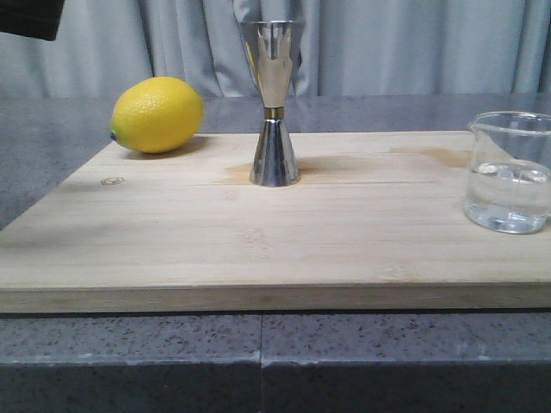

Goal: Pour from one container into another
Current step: 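Move the left gripper toward the steel jigger and close around it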

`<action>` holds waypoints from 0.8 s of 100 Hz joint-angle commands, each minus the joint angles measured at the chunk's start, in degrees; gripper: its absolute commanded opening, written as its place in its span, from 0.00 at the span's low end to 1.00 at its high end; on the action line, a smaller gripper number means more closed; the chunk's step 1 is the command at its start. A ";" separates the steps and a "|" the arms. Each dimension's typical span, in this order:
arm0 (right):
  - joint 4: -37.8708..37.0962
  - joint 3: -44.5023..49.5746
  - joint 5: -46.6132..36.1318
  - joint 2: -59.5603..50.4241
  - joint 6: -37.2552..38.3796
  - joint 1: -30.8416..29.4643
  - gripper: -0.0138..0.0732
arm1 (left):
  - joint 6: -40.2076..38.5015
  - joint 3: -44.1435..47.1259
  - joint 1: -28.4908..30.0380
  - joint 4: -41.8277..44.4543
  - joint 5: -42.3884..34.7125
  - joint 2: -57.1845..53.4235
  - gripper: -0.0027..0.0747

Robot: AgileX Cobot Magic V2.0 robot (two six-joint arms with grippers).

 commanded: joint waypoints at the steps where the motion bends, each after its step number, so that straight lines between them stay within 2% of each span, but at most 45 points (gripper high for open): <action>1: -0.54 -2.17 -4.14 0.52 -0.54 0.09 0.89 | 3.70 -2.10 -0.06 -7.26 5.02 1.50 0.69; 13: -0.54 -2.17 -4.14 0.52 -0.54 0.09 0.89 | 7.01 -2.23 0.08 -9.77 8.74 4.96 0.69; 45: -0.54 -2.17 -3.92 0.52 -0.54 0.09 0.89 | 10.63 -3.28 1.33 -11.16 8.77 11.33 0.69; 80: -0.54 -2.17 -3.92 0.52 -0.54 0.09 0.89 | 21.87 -3.43 -0.61 -20.08 8.77 16.54 0.69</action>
